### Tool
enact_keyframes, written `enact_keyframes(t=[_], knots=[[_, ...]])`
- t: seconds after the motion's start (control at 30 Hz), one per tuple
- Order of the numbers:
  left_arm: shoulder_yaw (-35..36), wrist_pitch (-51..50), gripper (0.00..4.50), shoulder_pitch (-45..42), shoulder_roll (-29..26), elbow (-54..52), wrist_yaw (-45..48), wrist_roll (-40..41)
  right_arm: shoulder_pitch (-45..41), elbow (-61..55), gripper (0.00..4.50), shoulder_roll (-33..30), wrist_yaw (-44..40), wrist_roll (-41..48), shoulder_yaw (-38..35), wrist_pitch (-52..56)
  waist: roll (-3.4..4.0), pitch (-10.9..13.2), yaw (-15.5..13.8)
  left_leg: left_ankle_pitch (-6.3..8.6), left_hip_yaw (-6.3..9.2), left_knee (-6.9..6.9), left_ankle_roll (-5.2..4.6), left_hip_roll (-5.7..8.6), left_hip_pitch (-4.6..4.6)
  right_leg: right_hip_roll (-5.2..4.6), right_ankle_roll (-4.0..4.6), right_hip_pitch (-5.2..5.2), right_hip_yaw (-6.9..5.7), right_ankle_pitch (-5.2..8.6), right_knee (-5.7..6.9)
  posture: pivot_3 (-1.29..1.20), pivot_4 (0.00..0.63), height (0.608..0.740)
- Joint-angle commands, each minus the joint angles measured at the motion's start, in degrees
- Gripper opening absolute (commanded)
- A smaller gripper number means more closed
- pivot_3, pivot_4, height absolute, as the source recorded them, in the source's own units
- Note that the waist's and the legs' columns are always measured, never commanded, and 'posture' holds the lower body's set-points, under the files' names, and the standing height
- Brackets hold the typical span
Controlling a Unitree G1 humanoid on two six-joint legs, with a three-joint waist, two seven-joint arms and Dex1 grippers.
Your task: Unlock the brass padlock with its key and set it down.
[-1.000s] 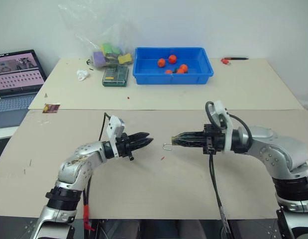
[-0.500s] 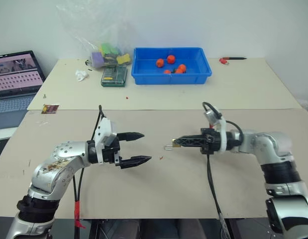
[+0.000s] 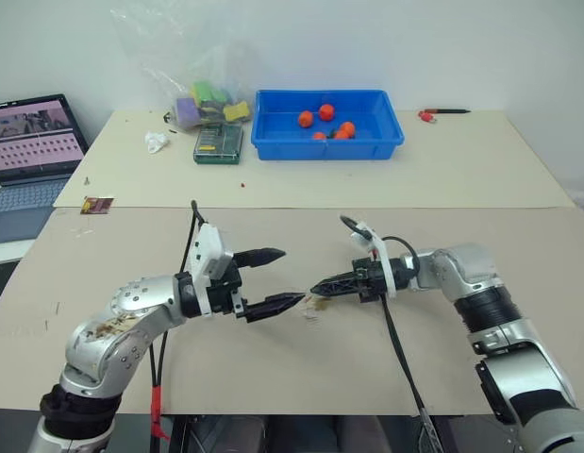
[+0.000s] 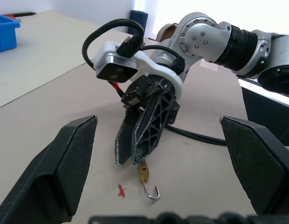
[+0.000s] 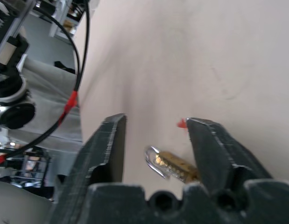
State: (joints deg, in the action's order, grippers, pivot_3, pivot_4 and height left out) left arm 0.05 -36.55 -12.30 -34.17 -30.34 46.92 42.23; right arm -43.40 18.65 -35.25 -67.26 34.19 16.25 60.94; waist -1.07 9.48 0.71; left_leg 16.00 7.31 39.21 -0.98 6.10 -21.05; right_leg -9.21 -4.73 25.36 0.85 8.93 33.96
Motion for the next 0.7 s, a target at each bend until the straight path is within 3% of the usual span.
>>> enact_keyframes(t=[0.03, 0.07, 0.17, 0.3, 0.47, 0.7], knots=[[0.92, -0.24, 4.5, -0.47, 0.37, -0.9, -0.67, 1.26, -2.17, 0.36, 4.09, -4.83, -4.29, -3.46, -0.99, -5.38, 0.0, 0.0, 0.0, 0.0, 0.0, 0.0, 0.0, 0.0, -0.01, 0.0, 0.0, 0.0, -0.01, 0.0, 0.0, 0.0, 0.15, 0.74], [0.72, -0.27, 4.5, -0.75, 0.4, -0.46, -0.73, 1.08, -2.0, 0.77, 4.48, -6.52, -5.5, -5.28, -0.9, -8.85, 0.0, 0.0, 0.0, 0.0, 0.0, 0.0, 0.0, 0.0, -0.01, 0.01, 0.0, -0.01, -0.01, 0.0, 0.0, 0.0, 0.15, 0.74], [-0.94, 0.48, 4.5, -1.46, 0.5, 1.12, -1.5, -1.78, 0.52, -1.83, 4.48, -12.43, -10.81, -9.27, -1.65, -20.36, 0.0, 0.01, -0.05, 0.0, -0.09, 0.0, 0.0, 0.03, -0.04, -0.01, -0.01, -0.01, -0.02, 0.01, -0.02, 0.0, 0.15, 0.74], [-2.9, 0.55, 4.5, -3.11, -0.03, 2.49, -1.03, -4.33, 5.82, -13.53, 4.48, -20.14, -19.03, -4.86, -7.08, -22.82, 0.0, 0.03, -0.08, 0.01, -0.24, -0.01, 0.02, -0.02, -0.07, 0.02, -0.02, 0.0, -0.04, 0.01, -0.02, 0.0, 0.15, 0.74], [-2.28, 2.0, 4.5, -6.58, -1.04, 6.18, 1.0, -5.88, 14.1, -25.74, 4.48, -24.25, -17.09, -3.38, -14.42, -24.62, -0.01, 0.03, 0.04, 0.1, -0.21, -0.01, -0.09, -0.08, 0.08, 0.03, -0.04, -0.05, 0.01, 0.03, -0.08, 0.0, 0.15, 0.74], [-0.27, 4.04, 4.5, -10.7, -3.96, 11.59, 3.46, -8.43, 20.01, -36.03, 4.48, -23.89, -10.17, 1.9, -23.04, -20.56, -0.02, 0.04, -0.11, 0.1, -0.23, 0.0, -0.09, -0.11, 0.16, 0.02, -0.06, -0.08, 0.03, 0.05, -0.03, 0.0, 0.15, 0.74]])
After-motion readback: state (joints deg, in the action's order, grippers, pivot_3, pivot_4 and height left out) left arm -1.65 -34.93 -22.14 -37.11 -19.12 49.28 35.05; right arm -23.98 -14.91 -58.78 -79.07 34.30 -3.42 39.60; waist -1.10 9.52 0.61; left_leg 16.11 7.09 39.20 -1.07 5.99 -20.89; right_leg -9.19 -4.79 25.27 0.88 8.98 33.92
